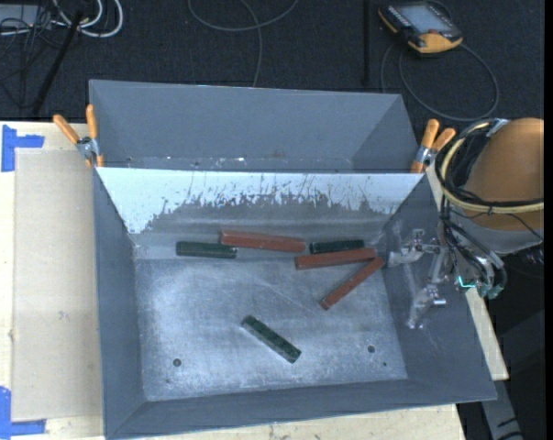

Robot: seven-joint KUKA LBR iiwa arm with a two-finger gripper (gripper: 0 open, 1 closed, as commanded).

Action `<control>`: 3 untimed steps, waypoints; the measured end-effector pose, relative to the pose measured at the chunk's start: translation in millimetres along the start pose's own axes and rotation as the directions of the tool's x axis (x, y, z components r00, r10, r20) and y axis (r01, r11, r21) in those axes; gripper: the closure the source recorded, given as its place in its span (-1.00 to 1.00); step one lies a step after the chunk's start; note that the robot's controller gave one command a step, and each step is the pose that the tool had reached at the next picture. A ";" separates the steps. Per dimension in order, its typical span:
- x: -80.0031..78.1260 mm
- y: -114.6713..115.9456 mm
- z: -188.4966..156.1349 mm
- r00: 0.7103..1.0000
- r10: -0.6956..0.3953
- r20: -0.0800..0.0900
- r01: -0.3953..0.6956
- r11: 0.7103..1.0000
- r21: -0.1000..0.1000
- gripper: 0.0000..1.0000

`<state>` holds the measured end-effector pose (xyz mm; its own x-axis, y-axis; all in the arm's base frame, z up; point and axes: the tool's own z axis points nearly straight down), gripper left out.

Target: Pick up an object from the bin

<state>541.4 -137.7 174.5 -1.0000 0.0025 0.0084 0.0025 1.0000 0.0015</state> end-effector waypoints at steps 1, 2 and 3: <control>-1.7 0.6 -4.5 1.000 -0.003 0.007 0.003 1.000 0.001 -1.00; -52.3 33.6 93.2 0.993 -0.117 0.026 0.116 0.993 0.014 1.00; -47.8 34.9 94.6 0.993 -0.118 0.005 0.118 0.993 0.007 -1.00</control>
Offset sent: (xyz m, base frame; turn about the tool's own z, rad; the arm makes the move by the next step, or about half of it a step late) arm 0.0442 0.0380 -0.1045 -0.1178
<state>588.5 -102.8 79.6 -0.9933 -0.1153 0.0027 -0.1153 0.9933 -0.0044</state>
